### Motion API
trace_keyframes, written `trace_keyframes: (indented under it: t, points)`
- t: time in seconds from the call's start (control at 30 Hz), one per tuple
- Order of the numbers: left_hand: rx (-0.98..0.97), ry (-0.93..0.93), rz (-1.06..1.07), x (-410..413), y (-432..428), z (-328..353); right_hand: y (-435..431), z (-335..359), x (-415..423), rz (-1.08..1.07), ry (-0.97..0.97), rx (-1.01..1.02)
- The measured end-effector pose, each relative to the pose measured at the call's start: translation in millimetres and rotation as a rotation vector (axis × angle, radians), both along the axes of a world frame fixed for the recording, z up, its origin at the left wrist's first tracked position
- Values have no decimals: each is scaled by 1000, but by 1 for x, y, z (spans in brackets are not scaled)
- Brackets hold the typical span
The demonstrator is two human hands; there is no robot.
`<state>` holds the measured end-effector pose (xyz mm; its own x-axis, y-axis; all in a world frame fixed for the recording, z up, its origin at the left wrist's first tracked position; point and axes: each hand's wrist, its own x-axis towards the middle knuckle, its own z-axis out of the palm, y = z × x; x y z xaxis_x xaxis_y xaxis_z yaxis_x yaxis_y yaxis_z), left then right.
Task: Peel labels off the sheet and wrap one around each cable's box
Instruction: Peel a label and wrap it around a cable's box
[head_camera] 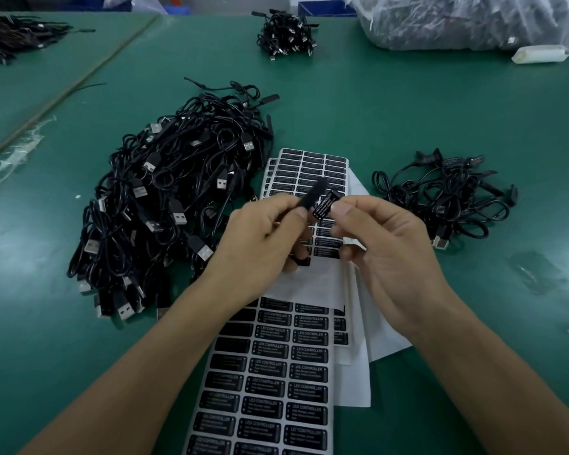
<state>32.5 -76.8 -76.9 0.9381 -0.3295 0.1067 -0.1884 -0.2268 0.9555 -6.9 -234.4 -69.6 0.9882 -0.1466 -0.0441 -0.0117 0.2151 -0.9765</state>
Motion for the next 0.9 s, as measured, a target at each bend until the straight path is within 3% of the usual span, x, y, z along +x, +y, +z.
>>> trace_keyframes:
  t: [0.33,0.6,0.9]
  points:
    - [56,-18,-93,-2,-1,7,0,-2,2,-41,-13,-7]
    - [-25,111,-184,1,1,8,-1,-3,2,-61,-76,-46]
    - [-38,118,-193,1,3,7,1,-6,1,-114,-190,-194]
